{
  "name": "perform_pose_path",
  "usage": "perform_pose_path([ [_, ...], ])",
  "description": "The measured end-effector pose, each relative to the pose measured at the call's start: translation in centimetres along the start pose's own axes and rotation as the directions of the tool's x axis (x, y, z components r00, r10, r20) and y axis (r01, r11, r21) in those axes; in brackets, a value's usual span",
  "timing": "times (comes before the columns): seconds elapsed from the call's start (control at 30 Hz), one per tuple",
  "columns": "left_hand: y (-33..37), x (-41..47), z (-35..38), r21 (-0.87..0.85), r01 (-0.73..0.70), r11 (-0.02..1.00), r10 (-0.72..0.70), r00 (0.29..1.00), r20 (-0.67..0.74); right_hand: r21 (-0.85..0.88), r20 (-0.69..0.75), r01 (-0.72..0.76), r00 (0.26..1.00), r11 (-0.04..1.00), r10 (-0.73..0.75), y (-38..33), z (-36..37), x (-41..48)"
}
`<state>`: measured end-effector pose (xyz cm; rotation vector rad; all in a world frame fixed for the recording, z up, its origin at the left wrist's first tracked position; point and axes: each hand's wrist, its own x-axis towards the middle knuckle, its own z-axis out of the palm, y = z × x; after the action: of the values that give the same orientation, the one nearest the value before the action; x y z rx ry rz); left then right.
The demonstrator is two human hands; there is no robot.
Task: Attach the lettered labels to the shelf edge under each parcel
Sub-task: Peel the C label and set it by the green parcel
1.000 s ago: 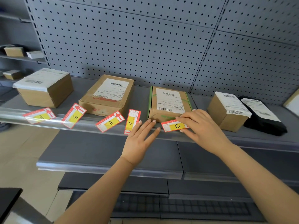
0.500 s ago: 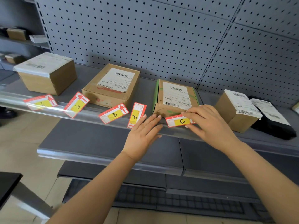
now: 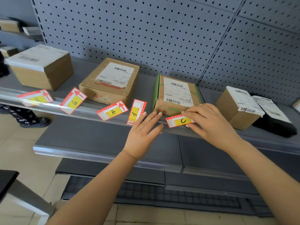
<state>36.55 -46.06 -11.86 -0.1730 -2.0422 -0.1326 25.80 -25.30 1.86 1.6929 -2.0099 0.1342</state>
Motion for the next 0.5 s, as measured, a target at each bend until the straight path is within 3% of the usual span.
perform_pose_path([
  [0.5, 0.0, 0.2, -0.4, 0.001, 0.005, 1.0, -0.005, 0.999, 0.042, 0.073, 0.132, -0.069, 0.989, 0.995, 0.059, -1.3, 1.5, -1.0],
])
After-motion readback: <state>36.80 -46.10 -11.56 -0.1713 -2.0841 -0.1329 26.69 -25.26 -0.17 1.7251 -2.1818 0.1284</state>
